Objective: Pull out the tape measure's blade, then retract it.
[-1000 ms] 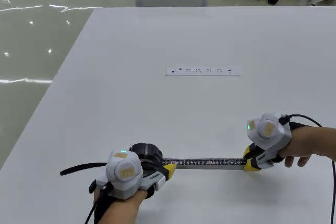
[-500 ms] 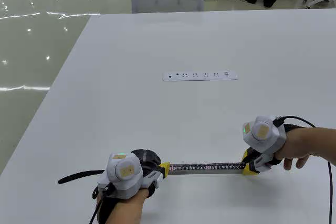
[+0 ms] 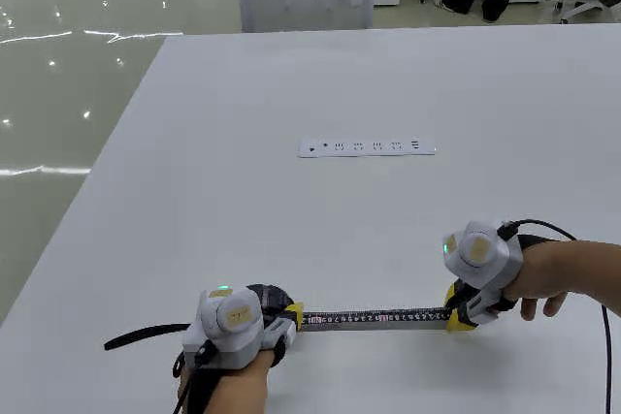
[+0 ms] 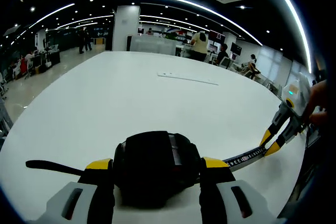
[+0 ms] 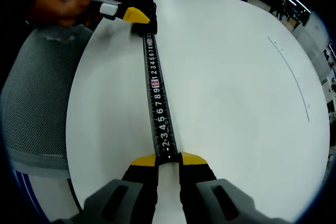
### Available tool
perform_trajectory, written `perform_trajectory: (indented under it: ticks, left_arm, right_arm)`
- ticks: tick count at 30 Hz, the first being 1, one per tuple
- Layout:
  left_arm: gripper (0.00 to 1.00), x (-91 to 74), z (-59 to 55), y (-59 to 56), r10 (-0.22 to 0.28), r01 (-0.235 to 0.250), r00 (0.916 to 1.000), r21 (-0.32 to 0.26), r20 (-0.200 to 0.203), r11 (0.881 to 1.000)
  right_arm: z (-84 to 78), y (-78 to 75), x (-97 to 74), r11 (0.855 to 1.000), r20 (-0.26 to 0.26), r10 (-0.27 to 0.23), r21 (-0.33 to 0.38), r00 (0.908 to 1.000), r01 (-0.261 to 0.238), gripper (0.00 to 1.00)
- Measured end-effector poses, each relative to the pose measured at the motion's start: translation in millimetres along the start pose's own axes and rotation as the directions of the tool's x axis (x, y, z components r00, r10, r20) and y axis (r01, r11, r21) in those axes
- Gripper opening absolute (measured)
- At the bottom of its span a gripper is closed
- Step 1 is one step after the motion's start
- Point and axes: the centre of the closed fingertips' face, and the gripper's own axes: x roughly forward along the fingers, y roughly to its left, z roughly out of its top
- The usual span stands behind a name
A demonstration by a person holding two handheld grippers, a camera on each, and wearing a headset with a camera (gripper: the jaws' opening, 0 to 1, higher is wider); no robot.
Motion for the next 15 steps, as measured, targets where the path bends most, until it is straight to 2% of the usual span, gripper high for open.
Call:
perform_trajectory:
  ticks: [8, 10, 12, 13, 15]
  left_arm:
    - [0.6, 0.3, -1.3, 1.6, -0.007, 0.006, 0.9998, -0.023, -0.02, 1.0]
    - [0.6, 0.2, -1.8, 1.7, -0.012, 0.011, 0.9997, -0.022, -0.023, 1.0]
    - [0.6, -0.8, -1.7, 1.5, -0.019, 0.018, 0.9995, -0.021, -0.025, 1.0]
    - [0.6, -0.9, -1.8, 1.7, -0.023, 0.022, 0.9994, -0.022, -0.025, 1.0]
    - [0.6, -1.4, -2.0, 1.5, -0.034, 0.033, 0.9991, -0.019, -0.024, 0.999]
  right_arm:
    - [0.7, 1.9, 0.6, 1.0, 0.012, -0.008, -0.018, 0.9999, 0.008, 0.13]
    - [0.9, 1.3, 0.5, 1.0, 0.022, -0.007, -0.001, 0.9997, 0.007, 0.13]
    - [1.1, 2.5, -0.4, 1.0, 0.038, -0.003, -0.02, 0.9993, 0.004, 0.13]
    - [1.8, 2.5, -0.5, 1.0, 0.049, 0.001, 0.006, 0.9988, -0.001, 0.13]
    - [2.0, 2.3, -0.3, 1.0, 0.048, 0.004, -0.003, 0.9988, -0.004, 0.14]
